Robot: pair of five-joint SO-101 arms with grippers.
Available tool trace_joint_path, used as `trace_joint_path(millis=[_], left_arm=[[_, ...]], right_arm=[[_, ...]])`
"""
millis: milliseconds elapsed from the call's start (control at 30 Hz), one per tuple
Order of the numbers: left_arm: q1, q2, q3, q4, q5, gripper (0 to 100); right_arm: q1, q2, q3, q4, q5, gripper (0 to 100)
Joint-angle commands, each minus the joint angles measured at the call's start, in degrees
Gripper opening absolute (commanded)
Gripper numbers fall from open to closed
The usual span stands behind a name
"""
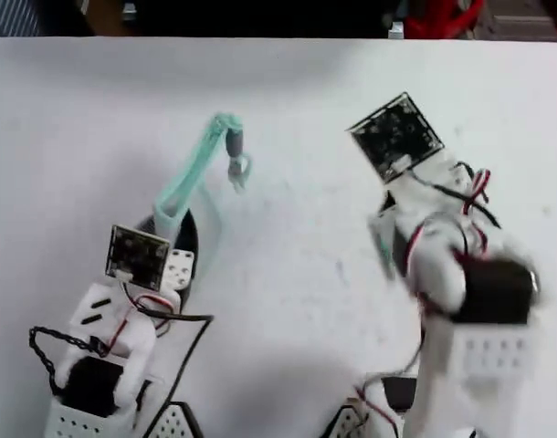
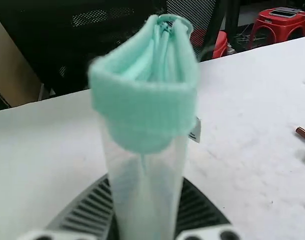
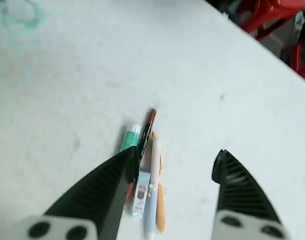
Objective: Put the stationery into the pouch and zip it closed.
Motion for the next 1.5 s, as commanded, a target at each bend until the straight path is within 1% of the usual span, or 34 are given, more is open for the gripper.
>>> trace_joint_path(millis=[0,100,333,500,700,833,900,1033,1167,1233,1267,1333,1400,1467], left_arm=[[-0.6,0.2,-0.4,-1.5,1.0,2],[1.8,0.3,-1.5,-3.7,5.0,2],[11.1,0.7,-3.1,-6.3,5.5,2],[11.8,0.7,-2.5,-6.9,5.5,3],[11.7,0.3,5.6,-13.5,5.1,3],[11.7,0.3,6.1,-13.7,5.1,3],[11.7,0.3,6.2,-13.6,5.1,3],[11.7,0.2,6.0,-11.4,5.1,3],[11.6,0.2,6.0,-11.2,5.1,3],[11.6,0.2,6.0,-11.2,5.1,4],[11.4,0.2,6.0,-10.8,5.1,6],[10.6,0.2,5.6,-8.7,5.5,14],[10.2,0.2,3.4,-4.2,5.6,20],[10.6,0.2,0.1,0.7,5.6,22]], right_arm=[[8.4,0.3,11.4,-6.7,6.2,23.1],[10.8,0.3,16.7,-9.2,8.7,23.1],[10.9,0.3,22.9,-10.9,8.8,23.1],[7.9,0.7,23.6,-10.9,8.2,23.0],[0.6,0.3,28.0,-16.4,1.3,23.0],[-5.6,0.7,25.6,-19.1,-4.3,23.0],[-7.3,0.8,23.1,-21.6,-7.7,23.0],[-7.8,1.8,19.2,-31.0,-13.4,23.0],[-9.5,10.2,15.1,-38.0,-16.0,23.0],[-10.9,16.2,11.6,-37.8,-16.2,23.0],[-11.6,18.9,9.8,-37.8,-16.4,23.0],[-12.5,23.3,6.1,-37.4,-16.4,23.0],[-13.5,25.5,2.5,-35.4,-16.4,23.0],[-15.6,26.4,-0.3,-33.4,-16.4,23.0]])
